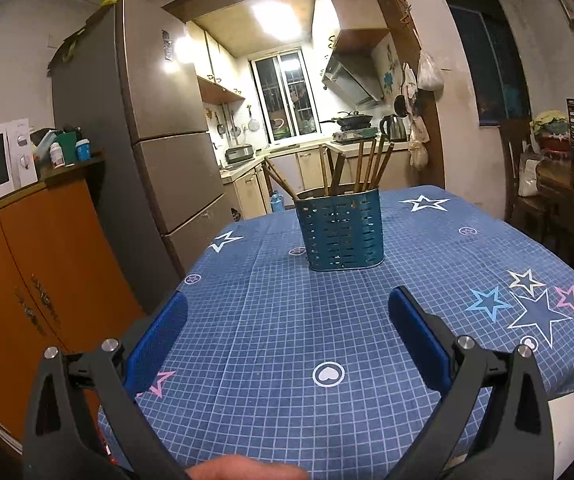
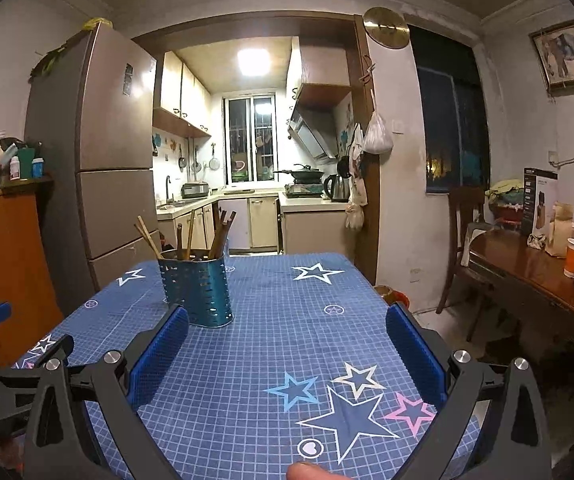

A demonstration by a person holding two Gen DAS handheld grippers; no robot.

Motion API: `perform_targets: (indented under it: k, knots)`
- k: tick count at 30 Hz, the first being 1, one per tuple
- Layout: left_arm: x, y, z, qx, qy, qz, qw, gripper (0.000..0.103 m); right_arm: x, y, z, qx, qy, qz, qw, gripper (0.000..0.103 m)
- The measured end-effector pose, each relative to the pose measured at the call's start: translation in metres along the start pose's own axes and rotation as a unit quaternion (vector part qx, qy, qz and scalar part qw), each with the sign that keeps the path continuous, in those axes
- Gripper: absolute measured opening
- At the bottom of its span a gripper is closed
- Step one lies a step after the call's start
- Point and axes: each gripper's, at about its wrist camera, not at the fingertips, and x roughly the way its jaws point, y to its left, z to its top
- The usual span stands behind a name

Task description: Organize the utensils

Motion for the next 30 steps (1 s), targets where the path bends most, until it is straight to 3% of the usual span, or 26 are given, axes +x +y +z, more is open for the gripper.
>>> perform_targets:
  k: [9,12,16,30]
  knots:
    - [0.002,-0.002,-0.002,-0.004,0.011,-0.011,0.9999,0.097,-0.002,0.005,-0.003,-0.014,-0.002,-0.001,1.000,0.099]
    - [0.001,0.002,-0.003,-0.018,-0.002,-0.003,0.9998,0.096,0.000,0.005,-0.004,-0.012,0.005,-0.002,1.000,0.099]
    - [0.004,0.005,-0.004,-0.031,0.003,-0.001,0.9995,0.084,-0.001,0.002,-0.003,-0.009,0.004,-0.004,1.000,0.099]
    - [0.003,0.004,-0.004,-0.034,0.021,-0.005,0.9992,0.086,-0.002,-0.002,-0.003,0.003,0.006,-0.006,1.000,0.099]
